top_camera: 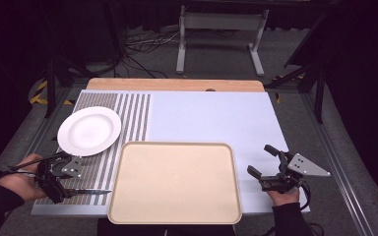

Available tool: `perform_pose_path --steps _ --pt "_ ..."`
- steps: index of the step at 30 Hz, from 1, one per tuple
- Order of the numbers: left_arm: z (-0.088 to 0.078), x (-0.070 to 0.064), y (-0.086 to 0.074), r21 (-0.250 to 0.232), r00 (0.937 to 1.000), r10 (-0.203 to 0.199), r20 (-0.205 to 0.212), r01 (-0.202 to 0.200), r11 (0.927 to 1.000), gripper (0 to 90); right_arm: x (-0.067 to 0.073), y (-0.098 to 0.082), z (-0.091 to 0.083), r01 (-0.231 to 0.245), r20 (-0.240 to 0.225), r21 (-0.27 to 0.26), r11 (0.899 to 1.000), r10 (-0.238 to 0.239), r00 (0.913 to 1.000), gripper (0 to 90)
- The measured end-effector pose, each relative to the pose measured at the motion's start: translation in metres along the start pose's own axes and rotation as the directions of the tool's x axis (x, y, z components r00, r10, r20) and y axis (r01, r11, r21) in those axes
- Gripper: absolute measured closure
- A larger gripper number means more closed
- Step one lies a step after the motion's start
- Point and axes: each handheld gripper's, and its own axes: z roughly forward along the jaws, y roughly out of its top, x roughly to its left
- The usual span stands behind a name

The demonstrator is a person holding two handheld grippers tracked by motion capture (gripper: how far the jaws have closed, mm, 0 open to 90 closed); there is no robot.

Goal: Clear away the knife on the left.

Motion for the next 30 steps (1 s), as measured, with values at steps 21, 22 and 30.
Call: perform_pose_path --steps 21,22,30 --pt "0.019 0.003 -0.004 0.138 0.9892 0.004 0.147 -0.024 0.9901 33.4 0.0 0.0 0.0 -0.002 -0.005 0.002 1.0 0.002 1.0 0.5" --pt "0.02 0.003 -0.004 0.137 0.9878 0.013 0.155 -0.035 0.99 36.1 0.0 0.0 0.0 0.0 -0.005 0.002 1.0 0.0 1.0 0.5" --pt "0.019 0.001 0.0 0.162 0.9854 0.069 0.156 -0.094 0.9823 58.6 0.0 0.0 0.001 -0.003 -0.013 -0.001 1.0 0.003 0.9999 0.5"
